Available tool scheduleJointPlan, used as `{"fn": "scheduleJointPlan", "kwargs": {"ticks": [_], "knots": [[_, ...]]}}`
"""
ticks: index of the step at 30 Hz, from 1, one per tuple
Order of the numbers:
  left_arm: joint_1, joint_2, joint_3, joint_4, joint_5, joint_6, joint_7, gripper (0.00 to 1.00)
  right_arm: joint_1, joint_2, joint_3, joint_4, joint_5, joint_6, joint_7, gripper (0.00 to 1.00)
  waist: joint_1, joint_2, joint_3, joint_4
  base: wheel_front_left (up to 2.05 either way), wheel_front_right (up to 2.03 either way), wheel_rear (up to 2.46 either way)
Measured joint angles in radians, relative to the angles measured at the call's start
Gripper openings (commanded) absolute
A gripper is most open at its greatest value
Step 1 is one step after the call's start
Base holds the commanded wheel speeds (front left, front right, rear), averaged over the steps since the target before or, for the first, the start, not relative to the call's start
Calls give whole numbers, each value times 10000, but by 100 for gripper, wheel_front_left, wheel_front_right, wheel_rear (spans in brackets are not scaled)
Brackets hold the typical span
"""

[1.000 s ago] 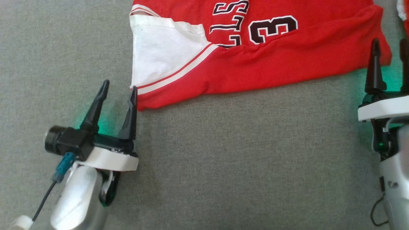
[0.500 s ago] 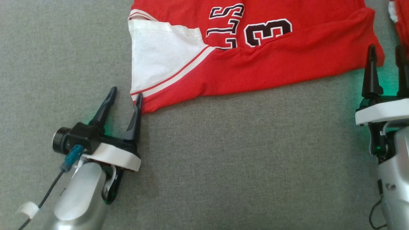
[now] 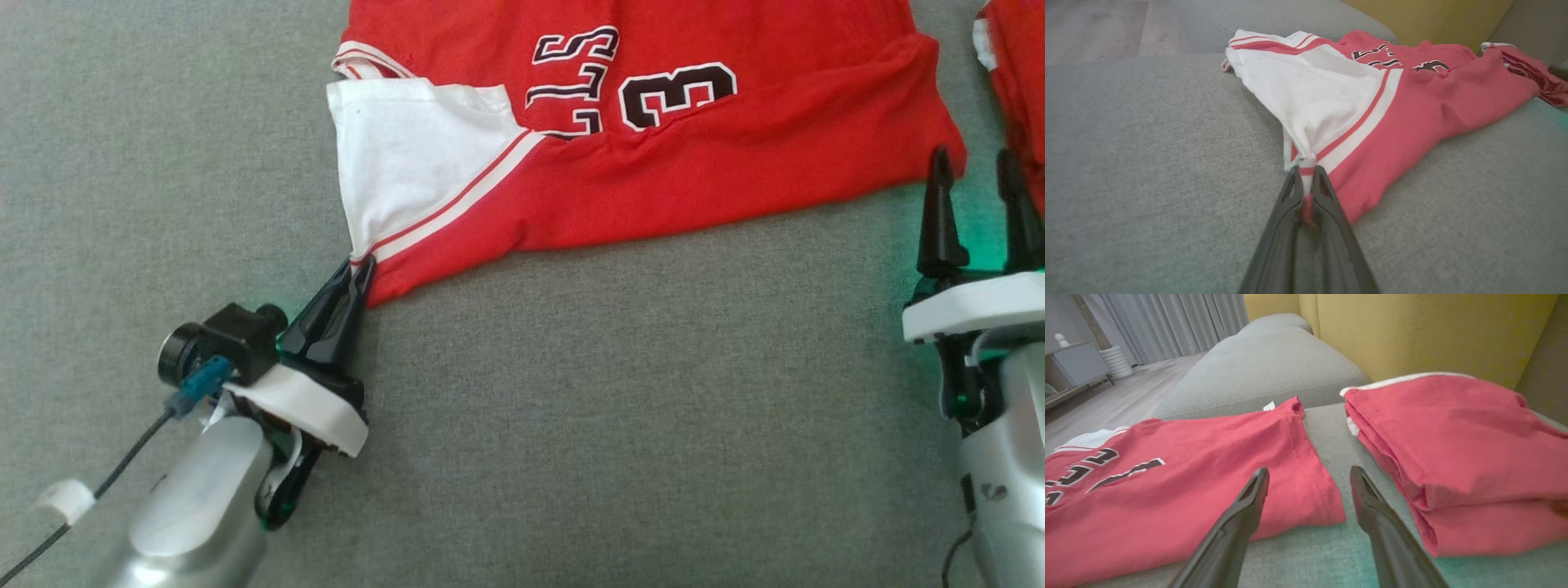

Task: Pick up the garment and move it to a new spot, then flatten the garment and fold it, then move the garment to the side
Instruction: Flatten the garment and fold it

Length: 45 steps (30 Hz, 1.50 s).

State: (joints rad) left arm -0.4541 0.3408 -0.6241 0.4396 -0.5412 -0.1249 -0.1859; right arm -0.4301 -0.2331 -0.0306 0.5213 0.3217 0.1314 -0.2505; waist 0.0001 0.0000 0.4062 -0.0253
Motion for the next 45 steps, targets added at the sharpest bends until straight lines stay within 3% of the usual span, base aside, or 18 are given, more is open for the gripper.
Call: {"fn": "scheduleJointPlan", "kwargs": {"ticks": [5, 11, 12, 13, 14, 24, 33, 43, 44, 45], "knots": [[28, 437, -58, -378, -48, -79, 61, 0, -343, -90, 65, 821, 489, 0, 420, 100, 0, 0, 74, 58, 0, 0, 0], [-8, 633, -94, -702, -46, -77, 188, 0, -1212, -660, 731, 1636, 915, 0, 853, 96, 1, 0, 235, 204, 0, 0, 0], [-12, 633, -109, -711, -46, -75, 190, 0, -1255, -740, 842, 1687, 1014, 0, 853, 61, 1, 0, 238, 246, 0, 0, 0], [-14, 633, -127, -715, -46, -73, 192, 0, -1253, -821, 965, 1699, 1141, 0, 851, 15, 1, 0, 231, 286, 0, 0, 0], [-12, 633, -136, -715, -46, -65, 209, 0, -1241, -892, 1091, 1699, 1271, 0, 848, 0, 1, 0, 212, 311, 0, 0, 0], [521, 817, -102, -1108, -437, 161, 491, 0, 1, -1540, 1831, 1202, 2165, 0, 903, 0, -1, 0, -234, 306, 0, 0, 0], [2173, 1421, 10, -2941, -878, 826, 984, 0, 1494, -2224, 2015, 173, 2522, 0, 938, 0, -2, 0, -752, 335, 0, 0, 0], [4502, 2127, -119, -5010, -1277, 1703, 1595, 0, 3816, -2504, 1570, -1149, 2585, 0, 1135, 0, -3, 0, -1002, 303, 0, 0, 0], [4591, 2151, -130, -5089, -1277, 1724, 1595, 0, 3888, -2502, 1519, -1214, 2562, 0, 1151, 49, -2, 0, -997, 286, 0, 0, 0], [4614, 2155, -138, -5120, -1277, 1783, 1595, 16, 3917, -2495, 1482, -1266, 2535, 0, 1206, 93, -2, 0, -993, 271, 0, 0, 0]]}}
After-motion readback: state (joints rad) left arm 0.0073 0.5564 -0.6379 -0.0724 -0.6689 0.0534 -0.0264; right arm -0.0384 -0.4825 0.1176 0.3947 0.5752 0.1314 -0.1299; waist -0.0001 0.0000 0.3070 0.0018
